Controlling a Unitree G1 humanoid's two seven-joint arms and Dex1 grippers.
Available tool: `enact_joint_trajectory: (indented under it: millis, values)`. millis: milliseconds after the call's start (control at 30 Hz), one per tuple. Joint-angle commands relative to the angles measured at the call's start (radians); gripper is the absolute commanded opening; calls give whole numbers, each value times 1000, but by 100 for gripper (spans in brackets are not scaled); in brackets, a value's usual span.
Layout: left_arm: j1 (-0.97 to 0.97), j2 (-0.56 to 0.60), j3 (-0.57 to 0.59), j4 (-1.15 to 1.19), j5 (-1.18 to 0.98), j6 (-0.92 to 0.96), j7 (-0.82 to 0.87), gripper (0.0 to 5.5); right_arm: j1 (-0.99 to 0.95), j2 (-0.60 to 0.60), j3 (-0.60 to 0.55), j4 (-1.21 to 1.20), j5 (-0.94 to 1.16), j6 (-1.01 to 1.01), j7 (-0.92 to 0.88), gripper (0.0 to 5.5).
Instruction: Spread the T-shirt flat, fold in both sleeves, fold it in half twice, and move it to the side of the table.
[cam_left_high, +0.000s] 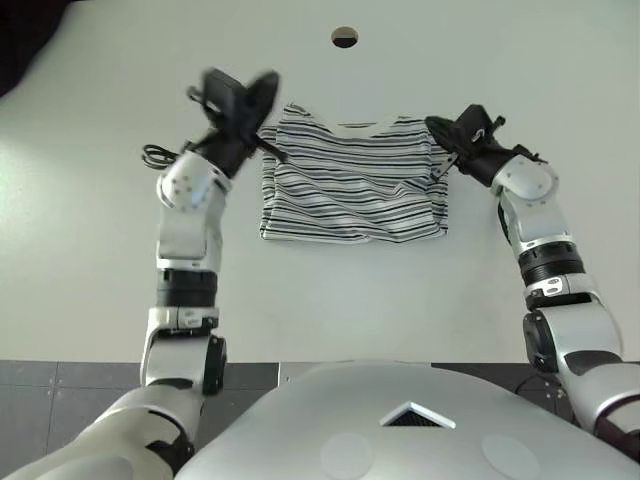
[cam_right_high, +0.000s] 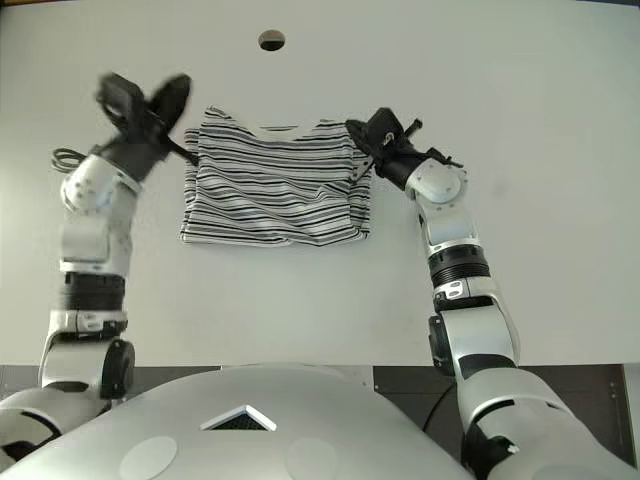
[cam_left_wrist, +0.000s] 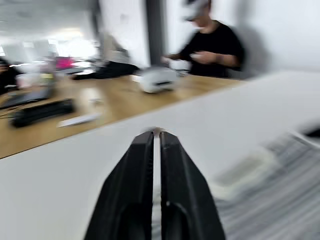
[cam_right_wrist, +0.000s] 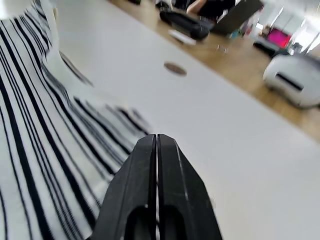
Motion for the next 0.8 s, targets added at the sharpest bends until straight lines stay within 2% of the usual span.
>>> enact_joint_trajectory:
  millis: [33, 167, 367, 633, 800]
  values:
    - [89, -1, -113, -127, 59, 43, -29, 12, -31, -29, 8, -30, -26, -8, 12, 10]
    - [146, -4, -230, -156, 123, 73, -50, 12, -47, -24, 39, -6, -65, 2, 17, 10]
    - [203, 41, -327, -180, 194, 122, -92, 12, -121, -47, 136, 140, -192, 18, 36, 10]
    - [263, 173, -351, -260, 243, 242, -167, 12, -213, -112, 260, 298, -363, -17, 60, 10]
    - [233, 286, -325, -245, 245, 294, -254, 12, -108, -244, 328, 104, -395, -58, 213, 10]
